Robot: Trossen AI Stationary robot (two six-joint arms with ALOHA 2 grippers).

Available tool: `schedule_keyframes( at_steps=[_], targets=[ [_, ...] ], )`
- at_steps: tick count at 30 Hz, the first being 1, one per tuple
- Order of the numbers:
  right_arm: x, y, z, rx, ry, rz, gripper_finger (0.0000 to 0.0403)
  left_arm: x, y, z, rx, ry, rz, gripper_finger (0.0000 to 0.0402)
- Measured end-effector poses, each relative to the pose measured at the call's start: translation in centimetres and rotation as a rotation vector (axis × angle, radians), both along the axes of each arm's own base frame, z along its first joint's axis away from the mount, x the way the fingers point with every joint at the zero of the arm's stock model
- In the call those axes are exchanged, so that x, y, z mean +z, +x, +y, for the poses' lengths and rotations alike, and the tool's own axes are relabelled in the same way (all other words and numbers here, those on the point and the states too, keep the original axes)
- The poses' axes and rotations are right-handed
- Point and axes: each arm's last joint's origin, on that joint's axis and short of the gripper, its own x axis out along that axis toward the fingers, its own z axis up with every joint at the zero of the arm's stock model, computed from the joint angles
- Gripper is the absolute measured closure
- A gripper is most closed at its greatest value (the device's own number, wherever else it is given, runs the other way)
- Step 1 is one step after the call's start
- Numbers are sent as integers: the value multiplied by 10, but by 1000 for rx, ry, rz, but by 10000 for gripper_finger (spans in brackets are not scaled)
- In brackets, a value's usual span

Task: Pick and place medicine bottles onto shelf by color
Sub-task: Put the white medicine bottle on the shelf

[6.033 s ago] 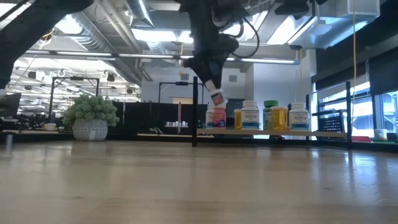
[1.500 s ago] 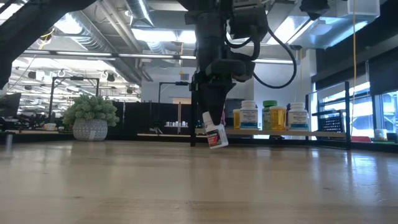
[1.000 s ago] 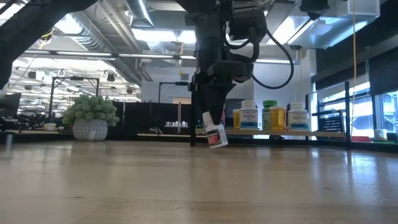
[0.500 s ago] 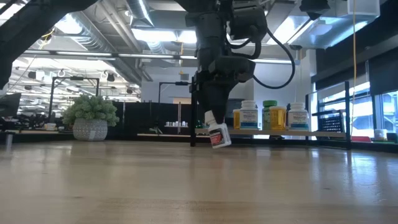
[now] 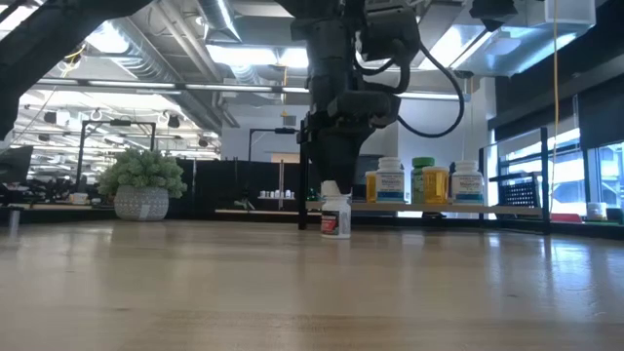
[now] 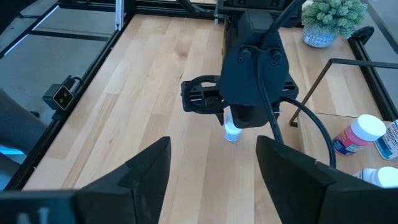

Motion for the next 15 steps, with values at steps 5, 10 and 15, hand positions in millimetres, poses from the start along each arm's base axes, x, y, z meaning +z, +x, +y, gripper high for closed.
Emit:
schedule_keyframes(
  at_steps=[5,10,15],
  targets=[
    [0,0,0,0,0,0,164,0,0,-1,2,1,0,194],
    [0,0,0,0,0,0,164,0,0,-1,22,-4,-2,194],
    [0,0,0,0,0,0,164,10,0,-2,19,-3,0,194]
  ],
)
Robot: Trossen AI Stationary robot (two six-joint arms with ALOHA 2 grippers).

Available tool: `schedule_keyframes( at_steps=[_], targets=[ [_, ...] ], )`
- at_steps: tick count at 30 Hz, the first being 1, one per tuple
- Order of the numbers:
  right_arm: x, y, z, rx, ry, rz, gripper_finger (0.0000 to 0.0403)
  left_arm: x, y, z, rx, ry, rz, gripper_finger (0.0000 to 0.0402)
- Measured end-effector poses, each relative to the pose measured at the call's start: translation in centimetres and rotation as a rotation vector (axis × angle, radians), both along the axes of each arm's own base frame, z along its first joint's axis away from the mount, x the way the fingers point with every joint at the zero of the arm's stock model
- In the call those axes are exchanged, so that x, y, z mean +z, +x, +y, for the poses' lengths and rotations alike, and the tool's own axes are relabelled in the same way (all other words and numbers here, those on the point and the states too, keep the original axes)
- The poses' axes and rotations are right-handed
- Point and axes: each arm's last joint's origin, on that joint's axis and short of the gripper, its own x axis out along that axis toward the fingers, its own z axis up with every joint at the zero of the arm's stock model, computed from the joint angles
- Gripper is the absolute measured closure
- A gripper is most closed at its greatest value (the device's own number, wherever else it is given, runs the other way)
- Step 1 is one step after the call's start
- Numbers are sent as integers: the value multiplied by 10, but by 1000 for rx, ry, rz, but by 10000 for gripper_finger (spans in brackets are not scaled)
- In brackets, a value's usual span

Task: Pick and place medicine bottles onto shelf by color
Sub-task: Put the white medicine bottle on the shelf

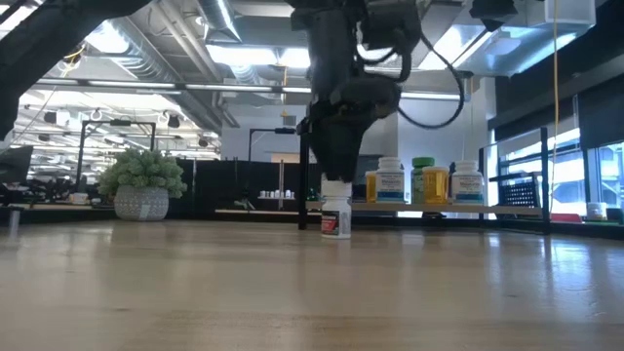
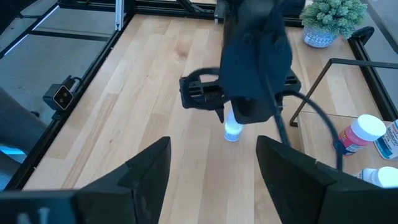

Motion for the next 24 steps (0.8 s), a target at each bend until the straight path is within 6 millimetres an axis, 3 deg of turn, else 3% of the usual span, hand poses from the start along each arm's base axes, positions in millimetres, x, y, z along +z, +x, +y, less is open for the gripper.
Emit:
schedule_keyframes(
  at_steps=[13,19,24],
  targets=[
    [0,0,0,0,0,-1,164,37,-5,-3,-7,151,29,194],
    [0,0,0,0,0,-3,164,72,-27,-6,3,241,32,194],
    [1,0,0,0,-1,-9,164,90,-51,-8,26,276,36,194]
  ],
)
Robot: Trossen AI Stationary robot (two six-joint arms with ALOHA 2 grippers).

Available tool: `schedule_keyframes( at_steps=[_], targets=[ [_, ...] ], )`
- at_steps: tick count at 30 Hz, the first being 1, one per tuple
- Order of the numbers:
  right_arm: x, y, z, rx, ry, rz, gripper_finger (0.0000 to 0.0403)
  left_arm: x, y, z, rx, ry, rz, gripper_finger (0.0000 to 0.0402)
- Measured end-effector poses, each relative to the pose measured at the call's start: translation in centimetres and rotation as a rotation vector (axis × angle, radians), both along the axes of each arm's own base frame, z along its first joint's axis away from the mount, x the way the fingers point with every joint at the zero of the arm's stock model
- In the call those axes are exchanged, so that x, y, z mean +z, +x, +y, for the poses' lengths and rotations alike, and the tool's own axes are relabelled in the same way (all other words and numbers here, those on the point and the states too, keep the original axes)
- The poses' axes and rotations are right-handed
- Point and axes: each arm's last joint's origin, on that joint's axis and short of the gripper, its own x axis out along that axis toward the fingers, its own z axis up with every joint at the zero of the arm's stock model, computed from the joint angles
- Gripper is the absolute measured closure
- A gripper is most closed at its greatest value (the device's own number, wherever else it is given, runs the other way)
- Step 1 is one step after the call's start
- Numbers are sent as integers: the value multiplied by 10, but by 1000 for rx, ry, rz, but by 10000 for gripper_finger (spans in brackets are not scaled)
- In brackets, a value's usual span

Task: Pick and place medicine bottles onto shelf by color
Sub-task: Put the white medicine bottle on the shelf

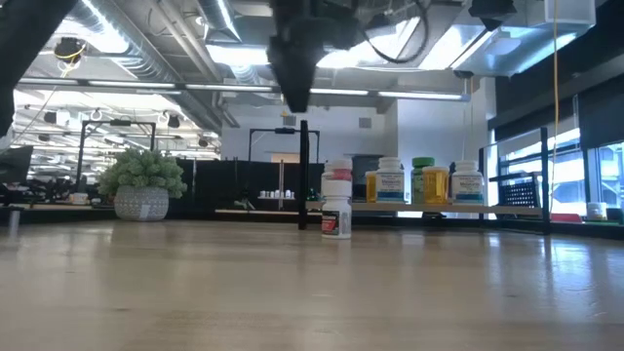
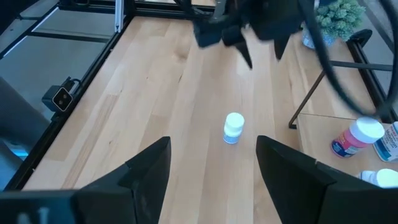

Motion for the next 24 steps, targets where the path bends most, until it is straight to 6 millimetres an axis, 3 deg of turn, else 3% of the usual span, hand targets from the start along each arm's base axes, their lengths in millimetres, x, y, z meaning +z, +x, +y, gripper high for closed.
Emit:
schedule_keyframes(
  at_steps=[16,24],
  targets=[
    [0,0,0,1,0,-6,164,4,-115,-1,201,-54,-166,194],
    [1,0,0,1,-1,-6,164,-11,-147,-2,184,-59,-201,194]
  ],
)
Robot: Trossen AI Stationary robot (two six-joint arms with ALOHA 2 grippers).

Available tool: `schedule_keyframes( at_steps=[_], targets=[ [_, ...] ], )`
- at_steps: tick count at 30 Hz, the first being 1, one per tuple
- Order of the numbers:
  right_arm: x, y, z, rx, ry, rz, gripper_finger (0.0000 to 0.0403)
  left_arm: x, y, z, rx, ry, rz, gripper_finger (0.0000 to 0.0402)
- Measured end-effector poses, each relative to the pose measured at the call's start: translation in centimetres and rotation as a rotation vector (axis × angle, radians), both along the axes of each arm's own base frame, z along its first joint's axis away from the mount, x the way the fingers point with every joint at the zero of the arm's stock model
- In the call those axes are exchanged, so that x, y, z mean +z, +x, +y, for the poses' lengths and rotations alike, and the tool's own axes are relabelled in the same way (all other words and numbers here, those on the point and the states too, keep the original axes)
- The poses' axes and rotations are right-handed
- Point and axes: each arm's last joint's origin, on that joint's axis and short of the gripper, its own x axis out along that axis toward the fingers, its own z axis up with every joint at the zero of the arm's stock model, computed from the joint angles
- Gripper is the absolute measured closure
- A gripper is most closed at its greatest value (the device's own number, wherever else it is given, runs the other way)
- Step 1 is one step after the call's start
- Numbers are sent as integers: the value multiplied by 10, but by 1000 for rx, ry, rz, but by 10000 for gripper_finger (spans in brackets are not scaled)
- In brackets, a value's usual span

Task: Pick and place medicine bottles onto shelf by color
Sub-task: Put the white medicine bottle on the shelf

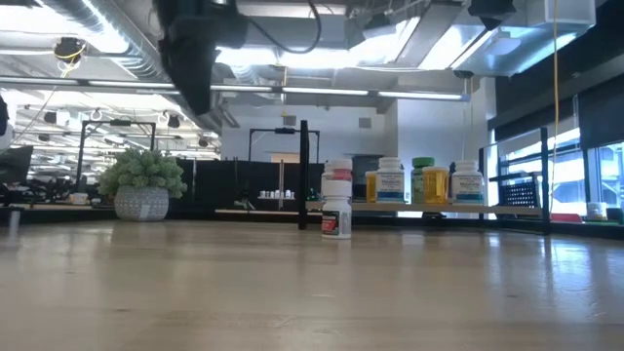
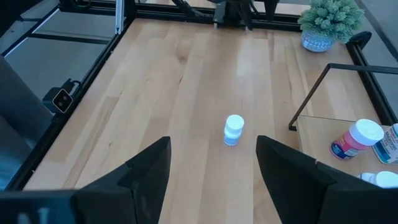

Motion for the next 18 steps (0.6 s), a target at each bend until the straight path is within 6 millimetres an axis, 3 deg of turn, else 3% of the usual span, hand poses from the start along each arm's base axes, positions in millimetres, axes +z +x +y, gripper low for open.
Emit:
schedule_keyframes(
  at_steps=[6,15,18],
  targets=[
    [0,0,0,0,0,0,164,-4,-10,0,-15,6,7,194],
    [1,1,0,-2,2,-10,164,-4,-9,0,-2,9,-8,194],
    [5,5,-1,26,-73,-77,164,-4,-9,0,15,2,-15,194]
  ],
)
